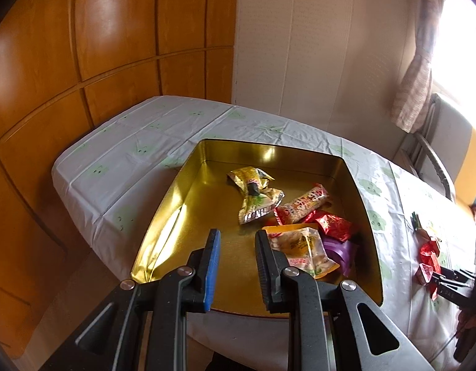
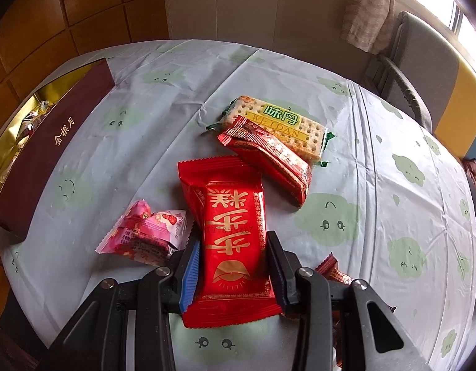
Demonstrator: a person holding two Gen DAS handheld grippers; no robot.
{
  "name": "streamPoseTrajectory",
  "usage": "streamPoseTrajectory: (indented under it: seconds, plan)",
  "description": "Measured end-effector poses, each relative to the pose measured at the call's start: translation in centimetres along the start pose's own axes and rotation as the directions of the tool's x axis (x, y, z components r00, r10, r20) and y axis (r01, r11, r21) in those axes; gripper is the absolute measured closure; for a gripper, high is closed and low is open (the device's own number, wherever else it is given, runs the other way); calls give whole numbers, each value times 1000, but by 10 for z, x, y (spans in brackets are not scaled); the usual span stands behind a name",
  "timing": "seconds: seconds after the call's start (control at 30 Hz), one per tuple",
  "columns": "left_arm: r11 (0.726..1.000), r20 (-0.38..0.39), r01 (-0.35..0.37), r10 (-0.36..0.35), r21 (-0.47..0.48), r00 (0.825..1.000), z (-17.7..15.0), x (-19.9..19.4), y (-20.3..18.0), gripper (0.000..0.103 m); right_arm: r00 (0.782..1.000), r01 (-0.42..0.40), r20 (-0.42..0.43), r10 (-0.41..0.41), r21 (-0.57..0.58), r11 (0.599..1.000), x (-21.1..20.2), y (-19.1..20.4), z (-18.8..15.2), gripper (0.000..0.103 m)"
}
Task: Organize snacks
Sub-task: 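Lift the large red packet with the right gripper and carry it over the tin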
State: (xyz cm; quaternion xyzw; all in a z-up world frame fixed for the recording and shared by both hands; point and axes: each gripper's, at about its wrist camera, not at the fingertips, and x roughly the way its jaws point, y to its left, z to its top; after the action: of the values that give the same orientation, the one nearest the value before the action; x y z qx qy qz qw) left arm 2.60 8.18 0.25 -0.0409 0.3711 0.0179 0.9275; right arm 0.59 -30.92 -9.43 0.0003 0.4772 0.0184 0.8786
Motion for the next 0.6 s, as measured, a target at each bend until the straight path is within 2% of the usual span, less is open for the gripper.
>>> streamPoseTrajectory:
  seconds: [0.33, 0.6]
  plan:
    - [999, 8, -26, 26, -26, 1000, -3, -4, 14, 80, 999, 49, -2, -49, 36, 998, -2, 2, 5, 64]
    - [998, -2, -41, 41, -47, 999, -8, -2, 26, 80, 997, 50, 50, -54, 78, 996, -27, -3, 16, 64]
